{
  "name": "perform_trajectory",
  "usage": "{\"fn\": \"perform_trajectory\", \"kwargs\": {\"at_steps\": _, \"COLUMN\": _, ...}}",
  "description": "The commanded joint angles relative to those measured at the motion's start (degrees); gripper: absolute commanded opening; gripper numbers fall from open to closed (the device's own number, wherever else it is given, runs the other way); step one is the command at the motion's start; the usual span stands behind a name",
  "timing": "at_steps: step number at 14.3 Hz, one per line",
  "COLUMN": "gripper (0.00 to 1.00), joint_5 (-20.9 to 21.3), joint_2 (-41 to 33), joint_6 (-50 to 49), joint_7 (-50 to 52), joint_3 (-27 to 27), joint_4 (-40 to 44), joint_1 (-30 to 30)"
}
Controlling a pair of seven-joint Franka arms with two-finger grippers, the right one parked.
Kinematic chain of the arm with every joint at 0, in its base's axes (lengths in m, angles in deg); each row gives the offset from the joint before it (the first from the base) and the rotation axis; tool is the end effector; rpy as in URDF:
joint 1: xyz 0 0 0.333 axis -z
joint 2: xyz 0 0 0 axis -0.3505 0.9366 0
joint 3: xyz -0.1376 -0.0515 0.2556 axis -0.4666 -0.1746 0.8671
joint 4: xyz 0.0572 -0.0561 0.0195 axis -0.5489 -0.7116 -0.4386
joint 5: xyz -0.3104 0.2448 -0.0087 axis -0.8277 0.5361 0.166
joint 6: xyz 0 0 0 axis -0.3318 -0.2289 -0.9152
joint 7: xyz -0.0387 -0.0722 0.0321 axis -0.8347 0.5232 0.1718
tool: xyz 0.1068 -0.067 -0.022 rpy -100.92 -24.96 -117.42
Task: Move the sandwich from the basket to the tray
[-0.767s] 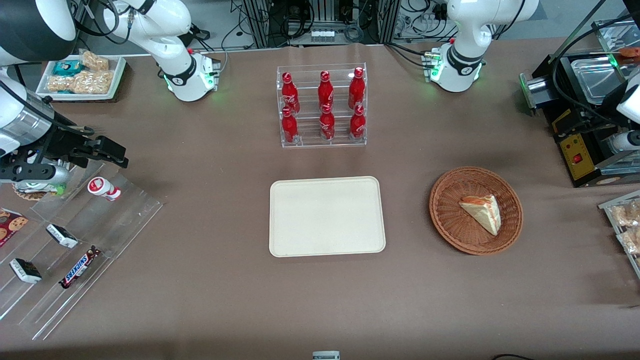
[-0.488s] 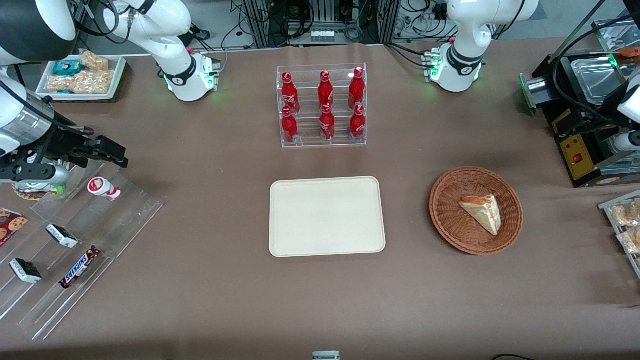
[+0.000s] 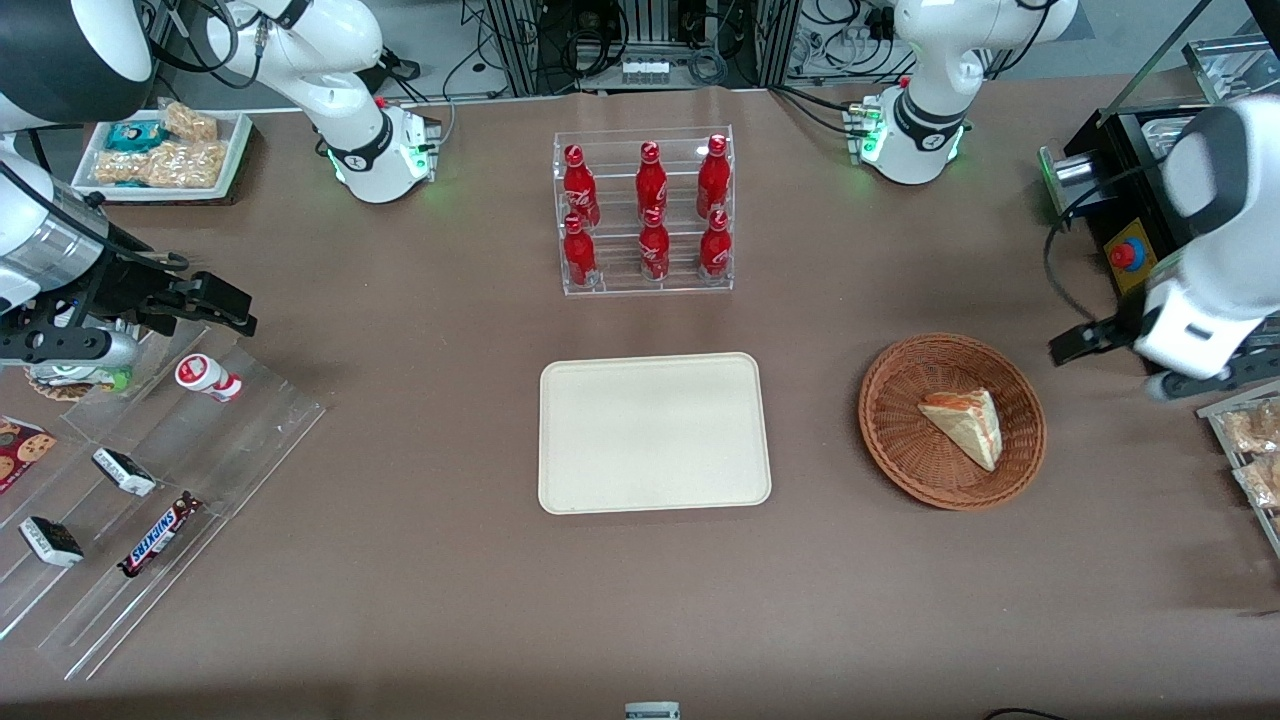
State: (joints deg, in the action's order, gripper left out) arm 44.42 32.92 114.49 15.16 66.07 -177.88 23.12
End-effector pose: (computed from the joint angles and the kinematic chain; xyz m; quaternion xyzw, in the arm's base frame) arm 0.5607 0.0209 0.3899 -0.9850 -0.1685 0.0243 0.0272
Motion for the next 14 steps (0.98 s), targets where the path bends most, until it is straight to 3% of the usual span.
{"fn": "perform_trajectory", "kwargs": {"at_steps": 1, "gripper": 1.0, "joint_5": -1.54, "joint_2": 1.07, "joint_6": 5.75, "joint_7": 14.63, "joint_3": -0.15, "joint_4": -3.83, "joint_1": 0.65}}
{"fn": "perform_trajectory", "kwargs": {"at_steps": 5, "gripper": 1.0, "joint_5": -3.22, "joint_2": 7.58, "joint_6": 13.39, "joint_7": 26.53, "joint_3": -0.15, "joint_4": -3.83, "joint_1": 3.27}}
{"fn": "perform_trajectory", "kwargs": {"at_steps": 11, "gripper": 1.0, "joint_5": -2.52, "joint_2": 14.96, "joint_6": 18.68, "joint_7": 27.17, "joint_3": -0.06, "joint_4": -6.03, "joint_1": 3.73}}
{"fn": "perform_trajectory", "kwargs": {"at_steps": 12, "gripper": 0.89, "joint_5": -2.61, "joint_2": 15.93, "joint_6": 19.64, "joint_7": 27.52, "joint_3": -0.06, "joint_4": -5.95, "joint_1": 3.64}}
{"fn": "perform_trajectory", "kwargs": {"at_steps": 14, "gripper": 0.12, "joint_5": -2.87, "joint_2": 16.64, "joint_6": 19.74, "joint_7": 27.61, "joint_3": -0.06, "joint_4": -5.25, "joint_1": 3.64}}
